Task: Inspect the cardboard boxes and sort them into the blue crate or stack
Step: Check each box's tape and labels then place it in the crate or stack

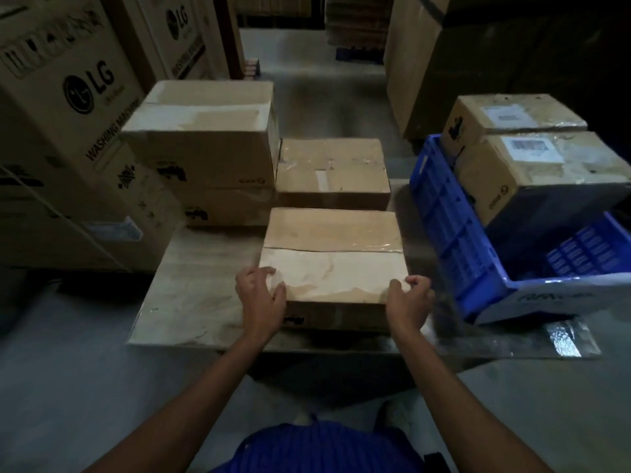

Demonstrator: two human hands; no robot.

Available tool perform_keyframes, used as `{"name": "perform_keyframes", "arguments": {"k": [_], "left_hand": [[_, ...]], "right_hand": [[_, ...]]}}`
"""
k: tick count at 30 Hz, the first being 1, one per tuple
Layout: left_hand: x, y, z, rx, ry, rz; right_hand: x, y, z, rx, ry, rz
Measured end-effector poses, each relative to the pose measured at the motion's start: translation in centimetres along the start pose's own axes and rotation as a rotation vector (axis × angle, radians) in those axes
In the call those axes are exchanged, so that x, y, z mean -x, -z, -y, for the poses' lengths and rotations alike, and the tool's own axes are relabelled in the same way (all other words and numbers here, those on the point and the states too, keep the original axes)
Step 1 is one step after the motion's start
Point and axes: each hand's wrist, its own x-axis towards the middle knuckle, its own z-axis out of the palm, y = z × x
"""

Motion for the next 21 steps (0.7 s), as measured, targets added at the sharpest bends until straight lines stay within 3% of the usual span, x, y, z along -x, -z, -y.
{"name": "perform_keyframes", "arguments": {"k": [4,6,9,11,13,15,21], "left_hand": [[1.4,0.0,0.8,-0.035,-0.060,0.059],[0.9,0.5,0.5,-0.155,-0.111,0.066],[-0.2,0.8,0.3,-0.378,-0.399,0.080],[-1.0,0.6,-0.2,-0.473,-0.550,0.155],[-1.9,0.4,-0.6,-0.557,-0.541,0.268],[-2.6,0.1,-0.8,-0.641,-0.418,0.389],[-2.9,-0.3,-1.1,-0.711,-0.335,0.448]], "right_hand": [[0.0,0.0,-1.4,0.037,0.054,0.030],[0.1,-0.1,-1.0,0.172,0.126,0.054],[1.8,-1.1,-0.2,0.468,0.543,0.022],[3.0,-2.7,0.5,0.509,0.790,0.168],[3.5,-4.7,1.1,0.623,0.916,0.404],[2.9,-6.0,2.0,0.816,0.896,0.552],[1.5,-6.3,2.1,0.970,0.908,0.601]]}}
